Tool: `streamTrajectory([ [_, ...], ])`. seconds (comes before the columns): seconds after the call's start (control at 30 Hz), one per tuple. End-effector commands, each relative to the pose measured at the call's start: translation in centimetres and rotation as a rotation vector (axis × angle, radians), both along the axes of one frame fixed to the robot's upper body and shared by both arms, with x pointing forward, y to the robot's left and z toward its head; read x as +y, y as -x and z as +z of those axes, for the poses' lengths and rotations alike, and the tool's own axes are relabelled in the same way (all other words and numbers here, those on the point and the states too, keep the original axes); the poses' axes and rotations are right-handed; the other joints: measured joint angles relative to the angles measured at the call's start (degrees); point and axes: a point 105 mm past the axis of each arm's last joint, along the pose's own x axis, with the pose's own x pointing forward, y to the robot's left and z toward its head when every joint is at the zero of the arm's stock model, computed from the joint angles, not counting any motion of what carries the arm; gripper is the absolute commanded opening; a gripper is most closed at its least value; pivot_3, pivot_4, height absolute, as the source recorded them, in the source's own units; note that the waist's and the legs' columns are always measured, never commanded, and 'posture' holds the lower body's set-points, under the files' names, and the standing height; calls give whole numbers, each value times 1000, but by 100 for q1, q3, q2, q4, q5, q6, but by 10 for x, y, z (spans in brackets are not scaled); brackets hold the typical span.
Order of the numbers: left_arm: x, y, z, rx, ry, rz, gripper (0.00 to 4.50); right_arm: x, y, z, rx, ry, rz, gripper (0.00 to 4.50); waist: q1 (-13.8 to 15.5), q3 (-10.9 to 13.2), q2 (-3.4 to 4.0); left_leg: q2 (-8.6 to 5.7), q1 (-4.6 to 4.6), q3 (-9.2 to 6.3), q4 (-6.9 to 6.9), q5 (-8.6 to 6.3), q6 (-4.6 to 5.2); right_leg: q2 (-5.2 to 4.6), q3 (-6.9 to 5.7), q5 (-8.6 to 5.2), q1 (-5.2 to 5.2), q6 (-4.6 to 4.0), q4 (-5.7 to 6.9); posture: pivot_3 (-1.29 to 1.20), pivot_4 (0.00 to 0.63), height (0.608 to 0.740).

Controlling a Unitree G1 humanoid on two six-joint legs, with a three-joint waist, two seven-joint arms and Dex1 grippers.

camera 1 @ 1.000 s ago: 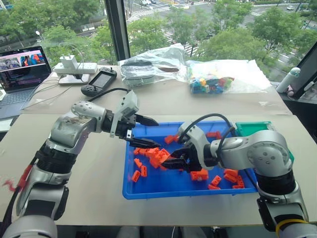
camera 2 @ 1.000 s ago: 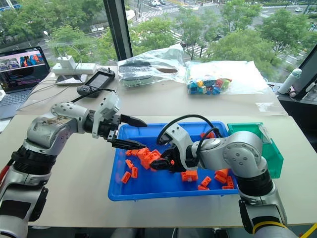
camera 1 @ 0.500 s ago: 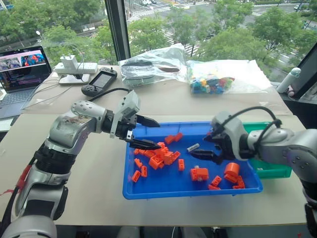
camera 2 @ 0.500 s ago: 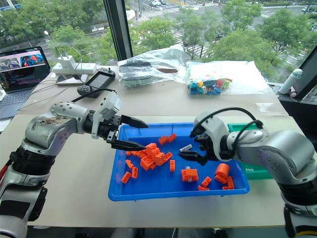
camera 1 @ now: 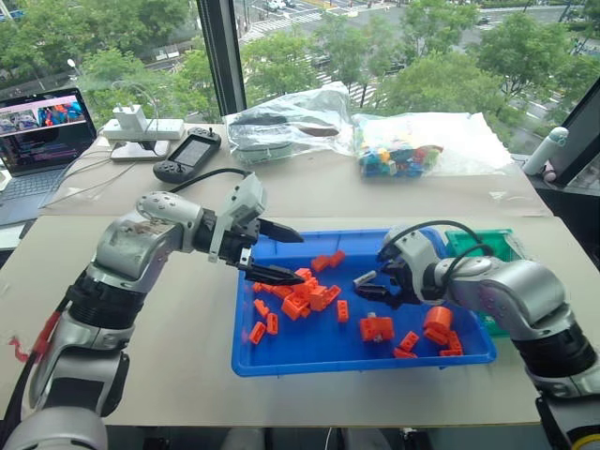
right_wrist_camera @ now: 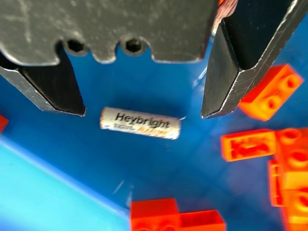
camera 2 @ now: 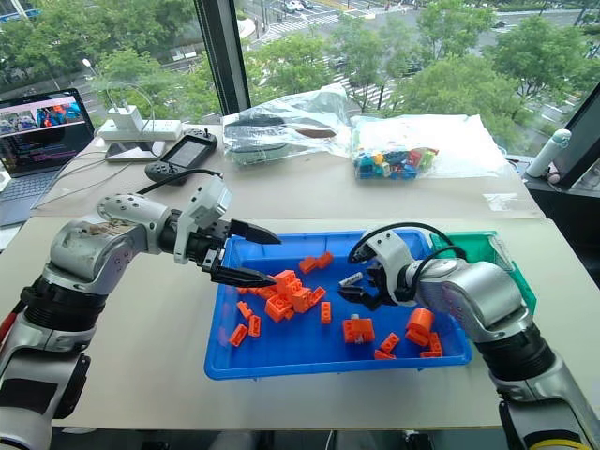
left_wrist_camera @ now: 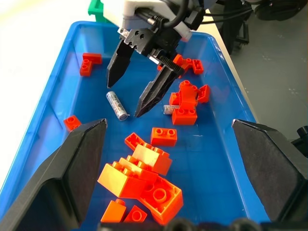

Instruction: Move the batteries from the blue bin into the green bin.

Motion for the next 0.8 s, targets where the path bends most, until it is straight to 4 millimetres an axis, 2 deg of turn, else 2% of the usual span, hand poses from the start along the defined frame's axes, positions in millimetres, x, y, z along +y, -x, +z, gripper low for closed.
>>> streamTrajectory([
  [0.03,2,2,7,-47,6,0,4500,1,-3,-1,-6,10,-38,4453,0,0,0,0,0,-1,0,0,0,0,-1,0,0,0,0,0,150,732],
  [0.27,3,-1,6,-53,4,4,4500,8,-1,-12,32,9,-76,4453,-2,-1,0,0,3,-2,0,0,0,1,-3,0,3,0,2,0,150,732],
  [0.37,3,-1,6,-56,5,3,4500,7,-1,-13,34,21,-86,3785,-2,-1,0,0,5,-2,0,0,0,1,-3,0,3,0,2,0,150,732],
  [0.47,3,-1,5,-58,5,1,4500,3,2,-8,17,51,-77,2737,-1,-1,0,0,5,-2,0,0,0,1,-3,0,3,0,2,0,150,732],
  [0.5,3,-1,5,-58,5,0,4500,4,1,0,13,20,-81,2529,-1,-1,0,-1,5,-2,0,0,0,1,-2,0,3,0,2,0,150,732],
  [0.6,2,-2,5,-58,7,-2,4500,-1,3,19,-19,14,-68,2516,0,-1,0,-1,4,-2,0,0,0,1,-2,0,3,0,2,0,150,732],
  [0.7,1,-2,5,-57,9,-8,4500,-3,2,61,-94,-107,-61,2516,-3,0,1,-1,3,0,0,0,0,0,0,0,1,0,2,0,150,732],
  [0.77,-1,-2,5,-56,11,-15,4500,-14,8,81,-120,-144,-64,2516,-2,0,1,-1,3,1,0,0,0,0,1,0,0,0,2,0,150,732],
  [0.8,-2,-2,5,-56,13,-20,4500,-26,13,90,-140,-139,-81,2516,4,0,1,0,3,0,-1,0,0,1,0,0,0,0,2,0,150,732],
])
